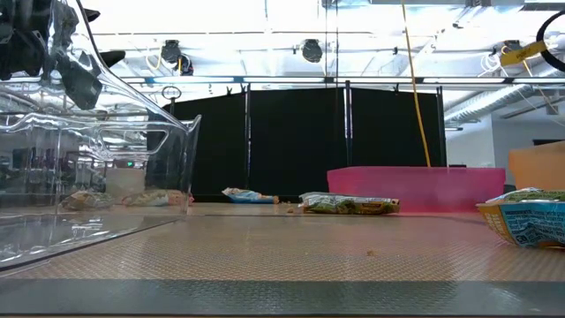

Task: Pick and place Granola Bars by type
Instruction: Put the right red granola bar into the orange bin, then put the top red granola bar into the orange bin

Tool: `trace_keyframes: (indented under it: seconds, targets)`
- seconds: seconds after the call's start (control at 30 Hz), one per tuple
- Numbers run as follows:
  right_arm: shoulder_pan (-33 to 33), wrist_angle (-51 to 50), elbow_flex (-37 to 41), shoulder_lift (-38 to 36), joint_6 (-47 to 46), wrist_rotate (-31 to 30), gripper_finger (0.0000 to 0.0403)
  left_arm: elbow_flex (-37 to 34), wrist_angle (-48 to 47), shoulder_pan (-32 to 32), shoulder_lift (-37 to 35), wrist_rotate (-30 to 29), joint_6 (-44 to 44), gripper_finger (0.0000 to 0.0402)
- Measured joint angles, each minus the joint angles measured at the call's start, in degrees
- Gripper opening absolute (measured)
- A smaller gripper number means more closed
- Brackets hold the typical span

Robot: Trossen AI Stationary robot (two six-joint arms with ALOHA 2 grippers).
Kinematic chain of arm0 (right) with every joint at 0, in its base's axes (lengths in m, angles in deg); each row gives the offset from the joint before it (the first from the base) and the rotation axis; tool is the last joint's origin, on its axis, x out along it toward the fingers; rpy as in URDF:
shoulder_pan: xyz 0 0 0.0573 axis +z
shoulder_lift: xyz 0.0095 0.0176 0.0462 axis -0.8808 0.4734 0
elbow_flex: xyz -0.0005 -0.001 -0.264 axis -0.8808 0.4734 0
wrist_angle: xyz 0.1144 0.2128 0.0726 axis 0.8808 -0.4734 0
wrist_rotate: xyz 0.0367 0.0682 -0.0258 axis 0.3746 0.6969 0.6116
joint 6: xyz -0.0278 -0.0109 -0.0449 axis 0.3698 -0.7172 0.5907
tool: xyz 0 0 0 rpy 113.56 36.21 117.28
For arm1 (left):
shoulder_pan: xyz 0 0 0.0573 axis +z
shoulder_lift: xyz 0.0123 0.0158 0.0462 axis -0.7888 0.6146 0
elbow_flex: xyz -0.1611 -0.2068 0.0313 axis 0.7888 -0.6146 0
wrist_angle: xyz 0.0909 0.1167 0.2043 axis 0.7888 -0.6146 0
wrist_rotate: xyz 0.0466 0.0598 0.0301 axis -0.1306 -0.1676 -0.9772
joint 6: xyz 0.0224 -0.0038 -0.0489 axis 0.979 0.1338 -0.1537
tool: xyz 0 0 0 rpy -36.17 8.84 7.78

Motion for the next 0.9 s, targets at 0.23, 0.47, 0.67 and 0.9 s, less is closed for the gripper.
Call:
trace_keyframes:
  seconds: [0.23,0.47,0.67,0.9]
  targets:
    - [-1.3,-0.2,-0.1,-5.7,0.1,0.1,0.0137,0.0,0.0,0.0,0.0,0.0,0.0,0.0255]
    - [-1.3,-1.0,-1.8,-11.5,0.5,0.0,0.0137,0.0,0.0,0.0,0.0,0.0,0.0,0.0255]
    - [-1.4,-0.1,-5.4,-15.6,1.9,-3.2,0.0137,0.0,0.0,0.0,0.0,0.0,0.0,0.0255]
    - [-3.9,11.2,-8.5,-17.6,8.4,-9.8,0.0132,0.0,0.0,0.0,0.0,0.0,0.0,0.0255]
